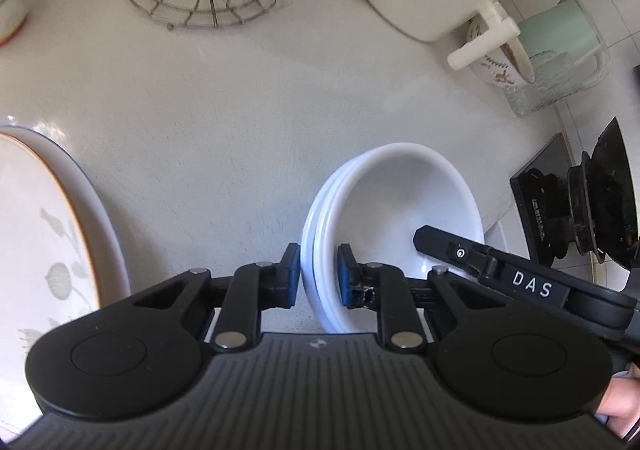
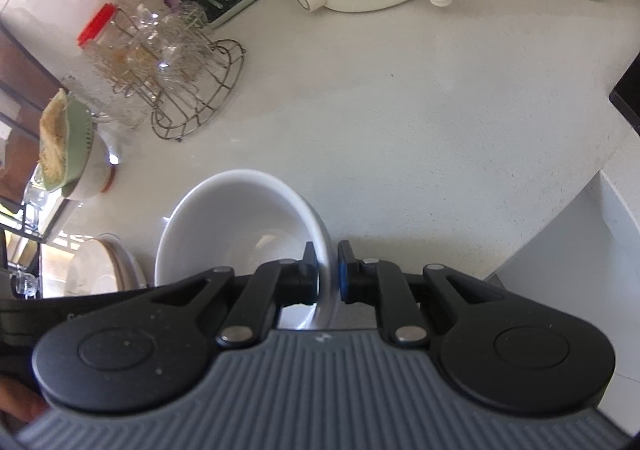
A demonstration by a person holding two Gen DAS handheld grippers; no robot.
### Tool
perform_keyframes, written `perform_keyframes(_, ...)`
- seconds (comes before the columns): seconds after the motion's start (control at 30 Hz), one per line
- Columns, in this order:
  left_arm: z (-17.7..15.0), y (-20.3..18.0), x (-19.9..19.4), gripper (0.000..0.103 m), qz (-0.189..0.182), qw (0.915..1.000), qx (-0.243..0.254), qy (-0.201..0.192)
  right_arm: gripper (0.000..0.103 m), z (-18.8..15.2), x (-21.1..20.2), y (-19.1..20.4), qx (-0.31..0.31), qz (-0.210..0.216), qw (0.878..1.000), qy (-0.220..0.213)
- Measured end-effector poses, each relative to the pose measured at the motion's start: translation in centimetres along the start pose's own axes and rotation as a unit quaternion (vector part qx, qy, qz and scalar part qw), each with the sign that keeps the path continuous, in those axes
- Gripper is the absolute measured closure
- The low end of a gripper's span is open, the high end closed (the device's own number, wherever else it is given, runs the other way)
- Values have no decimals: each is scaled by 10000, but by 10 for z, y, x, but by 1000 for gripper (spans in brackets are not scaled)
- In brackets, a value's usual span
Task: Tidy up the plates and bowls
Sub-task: 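Carry the bowls over the plate stack and lower them with the left gripper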
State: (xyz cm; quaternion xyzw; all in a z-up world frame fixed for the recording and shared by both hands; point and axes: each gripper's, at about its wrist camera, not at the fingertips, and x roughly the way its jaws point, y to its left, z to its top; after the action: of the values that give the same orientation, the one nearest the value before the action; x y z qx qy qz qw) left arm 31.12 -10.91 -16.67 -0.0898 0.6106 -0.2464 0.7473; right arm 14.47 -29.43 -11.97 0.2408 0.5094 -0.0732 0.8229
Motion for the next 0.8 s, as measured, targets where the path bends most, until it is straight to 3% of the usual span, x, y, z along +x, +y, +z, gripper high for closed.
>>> perform_keyframes(0.23, 3, -7, -33, 80, 221, 9995, 122, -207, 91, 2, -22, 23, -238, 46, 9997, -8)
perform_keyframes(0.8, -16, 18, -109, 80, 397, 9973, -238, -567, 90, 1, -51, 83, -780, 322, 9964, 48)
